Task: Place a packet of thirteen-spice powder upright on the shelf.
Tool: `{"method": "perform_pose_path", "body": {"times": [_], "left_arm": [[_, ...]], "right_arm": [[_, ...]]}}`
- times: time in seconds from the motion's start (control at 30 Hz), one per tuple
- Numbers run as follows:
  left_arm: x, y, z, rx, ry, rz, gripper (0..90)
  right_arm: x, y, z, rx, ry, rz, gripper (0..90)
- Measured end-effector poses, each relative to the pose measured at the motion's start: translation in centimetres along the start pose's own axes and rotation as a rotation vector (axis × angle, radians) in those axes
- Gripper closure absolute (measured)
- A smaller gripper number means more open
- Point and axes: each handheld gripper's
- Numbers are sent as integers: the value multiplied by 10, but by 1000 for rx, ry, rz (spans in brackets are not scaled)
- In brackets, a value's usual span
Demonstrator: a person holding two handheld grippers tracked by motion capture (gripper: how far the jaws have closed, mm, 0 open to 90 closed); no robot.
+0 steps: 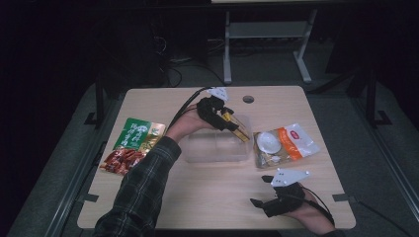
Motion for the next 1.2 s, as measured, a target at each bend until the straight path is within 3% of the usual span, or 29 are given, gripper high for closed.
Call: {"method": "perform_pose_path", "body": {"times": [0.53, 1.2], "left_arm": [[-11, 3, 22, 3, -65, -11, 311], [-15, 2, 54, 34, -51, -23, 312]], "right_arm": [[0, 0, 0, -8, 2, 0, 150], [0, 0, 1, -18, 14, -1, 149]]}}
Point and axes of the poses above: each handheld gripper's, and its own axes: z roughly forward along the jaws, x roughly out of its underside, y roughly to its left, and after that the axes turned 15 degrees about z, right-handed
